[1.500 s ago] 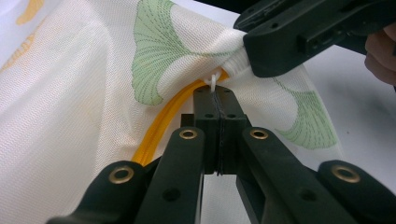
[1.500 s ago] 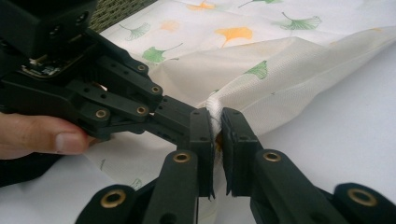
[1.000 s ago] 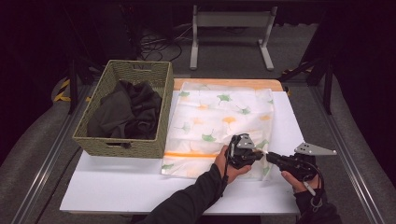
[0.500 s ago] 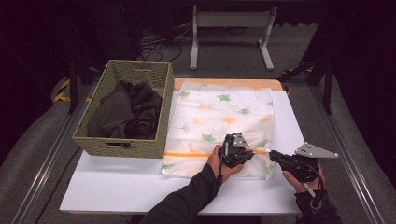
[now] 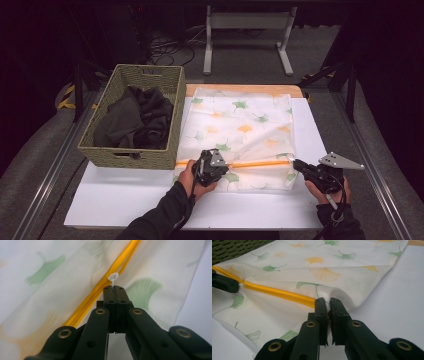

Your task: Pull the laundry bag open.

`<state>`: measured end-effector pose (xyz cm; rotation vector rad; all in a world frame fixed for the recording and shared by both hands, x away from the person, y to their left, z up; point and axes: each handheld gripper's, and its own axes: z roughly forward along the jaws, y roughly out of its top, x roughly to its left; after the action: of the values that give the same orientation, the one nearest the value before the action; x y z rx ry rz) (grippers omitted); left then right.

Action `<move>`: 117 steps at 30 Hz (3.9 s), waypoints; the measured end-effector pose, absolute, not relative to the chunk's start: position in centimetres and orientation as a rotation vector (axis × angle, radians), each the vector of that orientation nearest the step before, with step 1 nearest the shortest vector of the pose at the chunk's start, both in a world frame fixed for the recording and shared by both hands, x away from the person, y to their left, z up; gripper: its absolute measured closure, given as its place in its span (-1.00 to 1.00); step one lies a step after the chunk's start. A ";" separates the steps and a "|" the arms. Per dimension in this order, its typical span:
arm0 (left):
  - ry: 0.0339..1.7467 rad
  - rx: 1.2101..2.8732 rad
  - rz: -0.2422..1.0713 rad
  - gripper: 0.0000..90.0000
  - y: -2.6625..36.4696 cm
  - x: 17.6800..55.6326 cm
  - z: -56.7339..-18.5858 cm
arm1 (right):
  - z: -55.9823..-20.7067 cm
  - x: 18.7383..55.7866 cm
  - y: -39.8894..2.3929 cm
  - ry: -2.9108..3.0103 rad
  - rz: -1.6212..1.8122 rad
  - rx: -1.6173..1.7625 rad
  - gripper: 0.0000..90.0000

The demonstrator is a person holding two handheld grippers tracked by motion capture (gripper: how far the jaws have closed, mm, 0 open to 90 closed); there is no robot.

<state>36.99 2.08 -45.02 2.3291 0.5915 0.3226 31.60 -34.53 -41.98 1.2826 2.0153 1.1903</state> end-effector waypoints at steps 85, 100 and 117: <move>0.766 2.170 0.383 -0.39 19.1 30.7 -46.0 | -44.8 39.5 -21.3 2.440 1.044 1.037 0.10; 0.783 2.165 0.389 -0.42 20.8 30.3 -46.0 | -45.4 40.6 -20.6 2.436 0.974 1.027 0.02; 0.806 2.133 0.384 -0.51 22.8 30.3 -46.2 | -45.3 41.7 -21.5 2.433 1.016 1.081 0.91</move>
<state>30.27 22.84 -46.19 2.1330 0.8058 0.3838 41.68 -21.51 -45.26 1.0813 2.4331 1.0157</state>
